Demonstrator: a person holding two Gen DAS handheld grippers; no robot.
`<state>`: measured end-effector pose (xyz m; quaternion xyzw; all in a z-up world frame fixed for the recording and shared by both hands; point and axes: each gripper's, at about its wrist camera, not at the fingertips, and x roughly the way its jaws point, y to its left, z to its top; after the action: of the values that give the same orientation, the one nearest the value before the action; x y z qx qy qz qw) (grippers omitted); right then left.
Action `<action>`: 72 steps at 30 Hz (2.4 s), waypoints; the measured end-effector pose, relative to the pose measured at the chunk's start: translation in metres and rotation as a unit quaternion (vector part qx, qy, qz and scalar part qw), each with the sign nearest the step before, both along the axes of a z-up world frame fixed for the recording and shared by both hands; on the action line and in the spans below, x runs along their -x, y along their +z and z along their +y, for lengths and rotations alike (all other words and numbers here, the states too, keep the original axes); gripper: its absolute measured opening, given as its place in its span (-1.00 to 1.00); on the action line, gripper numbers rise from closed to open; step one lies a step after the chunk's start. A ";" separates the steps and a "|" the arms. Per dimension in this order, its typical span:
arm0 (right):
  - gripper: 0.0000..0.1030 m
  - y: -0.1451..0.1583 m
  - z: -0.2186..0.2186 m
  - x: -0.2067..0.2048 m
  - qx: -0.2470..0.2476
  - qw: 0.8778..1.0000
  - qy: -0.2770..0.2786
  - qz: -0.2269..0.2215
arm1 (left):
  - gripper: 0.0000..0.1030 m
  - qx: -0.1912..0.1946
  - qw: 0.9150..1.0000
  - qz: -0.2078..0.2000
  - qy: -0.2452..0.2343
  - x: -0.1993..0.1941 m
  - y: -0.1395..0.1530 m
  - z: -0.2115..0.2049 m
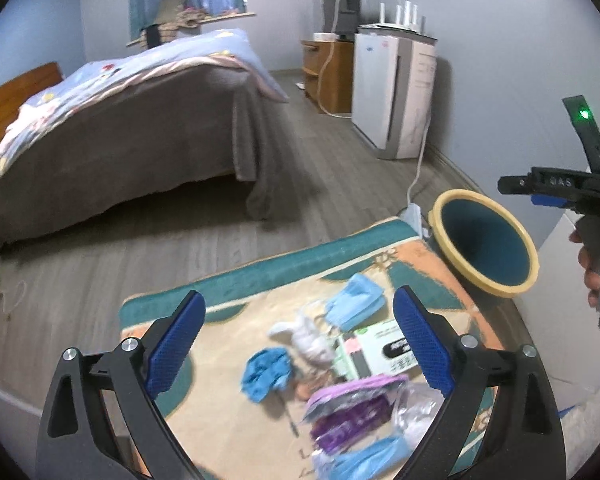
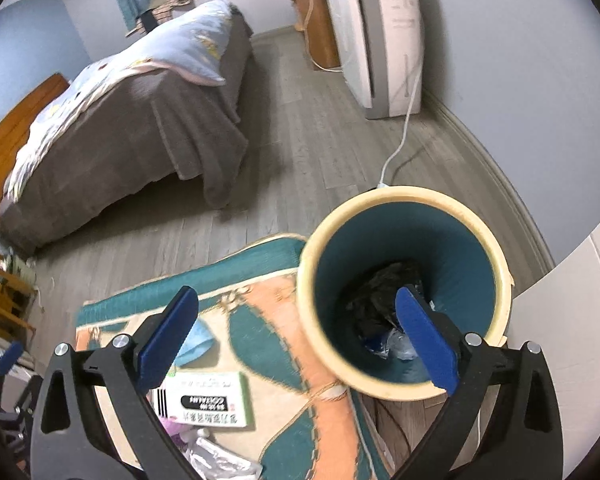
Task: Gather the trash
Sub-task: 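Move both open grippers back over the remaining trash on the mat, then grasp the pink snack wrapper with the right gripper while the left gripper grasps the blue glove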
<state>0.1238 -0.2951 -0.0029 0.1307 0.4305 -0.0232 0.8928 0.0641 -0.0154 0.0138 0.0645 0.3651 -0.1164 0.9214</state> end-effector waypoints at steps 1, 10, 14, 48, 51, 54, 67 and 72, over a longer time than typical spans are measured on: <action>0.89 0.001 0.007 0.003 0.008 1.000 0.006 0.000 | 0.83 -0.001 1.000 -0.001 0.006 0.004 -0.001 0.006; 0.89 -0.006 0.065 0.028 0.050 0.998 0.040 0.010 | 0.83 0.017 0.998 0.007 0.058 0.009 -0.007 0.050; 0.89 -0.015 0.080 0.034 0.055 0.997 0.043 0.024 | 0.83 0.016 0.998 0.012 0.067 0.009 -0.013 0.062; 0.36 -0.129 0.220 0.035 0.147 0.942 0.261 0.154 | 0.83 0.011 0.989 0.097 0.111 -0.025 -0.059 0.098; -0.49 -0.131 0.221 0.032 0.144 0.939 0.271 0.157 | 0.83 -0.001 0.990 0.101 0.102 -0.027 -0.064 0.092; -0.83 -0.125 0.219 0.032 0.130 0.940 0.275 0.154 | 0.83 -0.009 0.990 0.107 0.094 -0.027 -0.070 0.087; -0.84 -0.071 0.169 0.014 0.102 0.972 0.187 0.099 | 0.81 -0.024 0.988 0.143 0.053 -0.038 -0.109 0.059; -0.84 -0.071 0.152 0.006 0.084 0.977 0.166 0.103 | 0.66 -0.035 0.987 0.155 0.027 -0.041 -0.126 0.043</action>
<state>0.1182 -0.1434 -0.0738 -0.0212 0.5320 0.0753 0.8431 0.1047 0.0278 -0.1121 0.0681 0.5090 -0.0875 0.8536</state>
